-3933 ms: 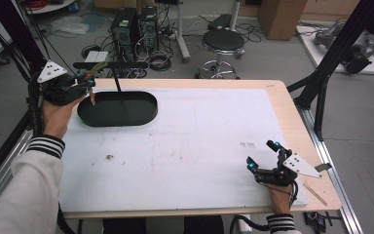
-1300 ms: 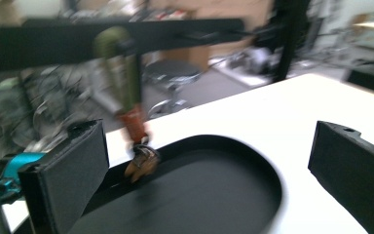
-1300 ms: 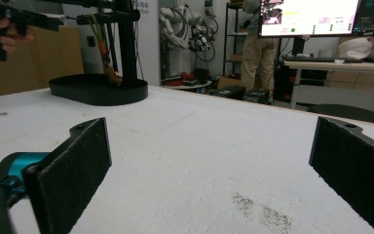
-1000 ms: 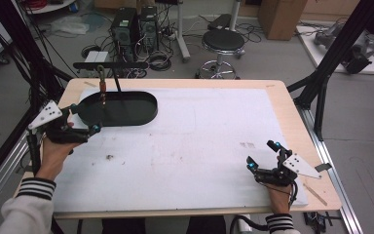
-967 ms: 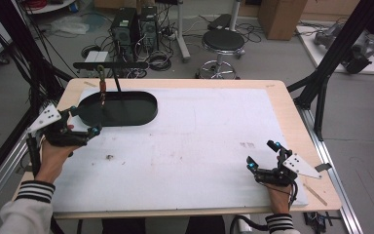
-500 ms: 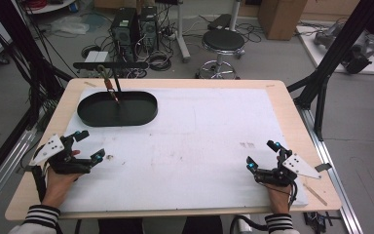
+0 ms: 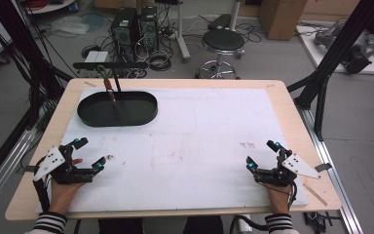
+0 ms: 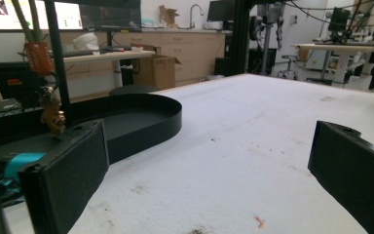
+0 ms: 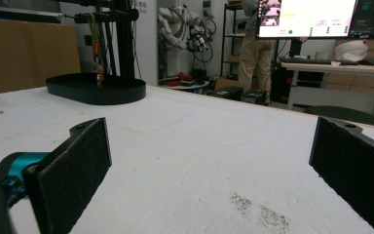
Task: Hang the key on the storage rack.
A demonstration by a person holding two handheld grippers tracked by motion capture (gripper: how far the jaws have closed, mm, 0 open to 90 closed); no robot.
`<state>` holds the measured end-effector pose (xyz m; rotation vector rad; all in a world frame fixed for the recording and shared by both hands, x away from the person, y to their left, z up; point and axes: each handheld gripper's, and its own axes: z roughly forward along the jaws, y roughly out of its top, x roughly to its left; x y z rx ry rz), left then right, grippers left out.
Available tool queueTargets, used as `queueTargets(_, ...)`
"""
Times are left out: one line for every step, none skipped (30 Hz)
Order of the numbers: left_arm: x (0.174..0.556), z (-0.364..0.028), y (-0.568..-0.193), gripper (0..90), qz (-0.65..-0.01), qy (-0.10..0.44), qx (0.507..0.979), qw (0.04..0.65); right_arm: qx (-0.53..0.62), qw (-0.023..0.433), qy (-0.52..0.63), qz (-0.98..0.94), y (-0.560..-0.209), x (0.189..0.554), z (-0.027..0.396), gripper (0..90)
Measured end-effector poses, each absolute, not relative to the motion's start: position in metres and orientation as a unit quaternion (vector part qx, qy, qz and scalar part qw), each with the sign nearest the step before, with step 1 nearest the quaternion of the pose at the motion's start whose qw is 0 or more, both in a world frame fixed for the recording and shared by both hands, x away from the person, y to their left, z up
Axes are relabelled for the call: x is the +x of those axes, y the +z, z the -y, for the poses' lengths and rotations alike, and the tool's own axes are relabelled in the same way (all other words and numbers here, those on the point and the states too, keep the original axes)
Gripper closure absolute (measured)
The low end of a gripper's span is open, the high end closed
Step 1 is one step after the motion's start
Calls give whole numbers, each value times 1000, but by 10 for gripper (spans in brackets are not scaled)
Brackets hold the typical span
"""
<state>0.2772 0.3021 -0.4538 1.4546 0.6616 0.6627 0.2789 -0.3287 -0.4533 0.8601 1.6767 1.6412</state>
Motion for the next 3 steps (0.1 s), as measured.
queueTargets(277,-302,-454,17,-292,292,640,648,325,317,622,-638,-453,279,328,5)
queueTargets(277,-302,-454,17,-289,294,640,649,325,319,622,-637,-453,279,328,4)
queueTargets(276,-302,-454,17,-288,296,638,650,324,320,621,-638,-453,279,328,4)
